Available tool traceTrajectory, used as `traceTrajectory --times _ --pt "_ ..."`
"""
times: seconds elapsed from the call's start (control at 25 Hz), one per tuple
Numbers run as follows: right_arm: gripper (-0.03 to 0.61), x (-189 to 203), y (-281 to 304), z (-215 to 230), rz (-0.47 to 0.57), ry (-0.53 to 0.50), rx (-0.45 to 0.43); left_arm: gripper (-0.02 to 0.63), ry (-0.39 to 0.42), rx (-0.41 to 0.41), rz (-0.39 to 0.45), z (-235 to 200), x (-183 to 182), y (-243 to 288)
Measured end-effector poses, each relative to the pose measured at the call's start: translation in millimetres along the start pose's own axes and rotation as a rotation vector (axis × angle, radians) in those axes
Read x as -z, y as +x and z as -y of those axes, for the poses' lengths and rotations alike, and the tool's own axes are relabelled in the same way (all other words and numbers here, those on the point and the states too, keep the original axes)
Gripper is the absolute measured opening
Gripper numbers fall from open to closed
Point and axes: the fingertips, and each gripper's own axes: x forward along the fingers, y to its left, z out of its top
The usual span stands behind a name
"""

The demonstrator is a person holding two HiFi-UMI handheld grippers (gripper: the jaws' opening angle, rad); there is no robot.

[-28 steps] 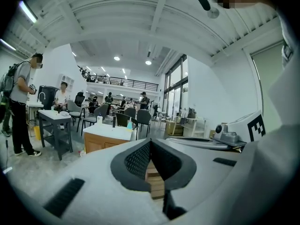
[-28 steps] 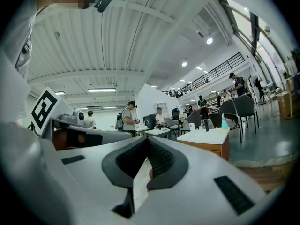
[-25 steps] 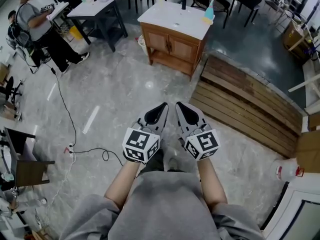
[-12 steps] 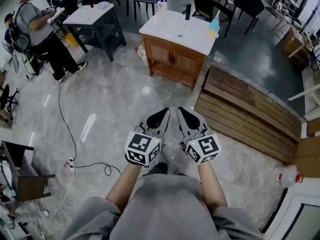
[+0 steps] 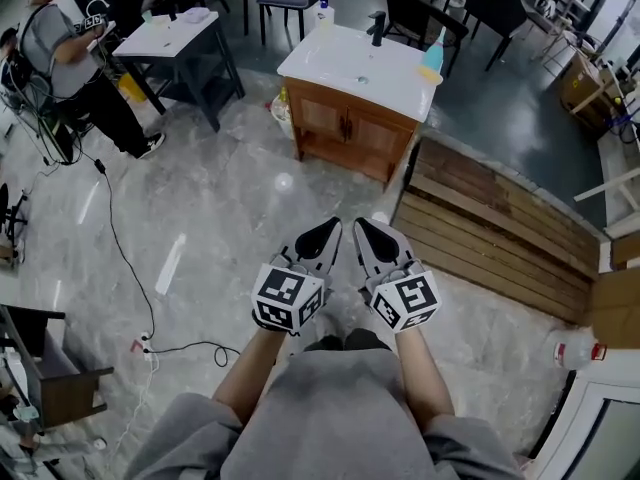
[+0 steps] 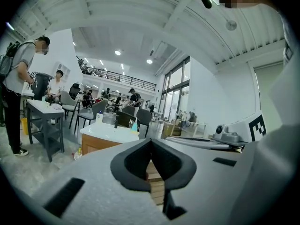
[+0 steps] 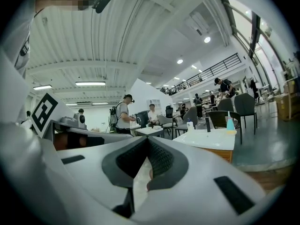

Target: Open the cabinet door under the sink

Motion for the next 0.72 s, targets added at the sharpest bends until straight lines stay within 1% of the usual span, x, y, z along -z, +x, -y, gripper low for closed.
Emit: traceTrajectory --times 0.36,0.72 --pt "0.009 11 25 17 -0.021 0.015 0.033 0.009 -0.031 0.013 -0.015 -30 8 19" --pt "0.009 13 71 62 -0.034 0.048 0.040 0.008 -0.049 0.019 -0.043 -65 6 71"
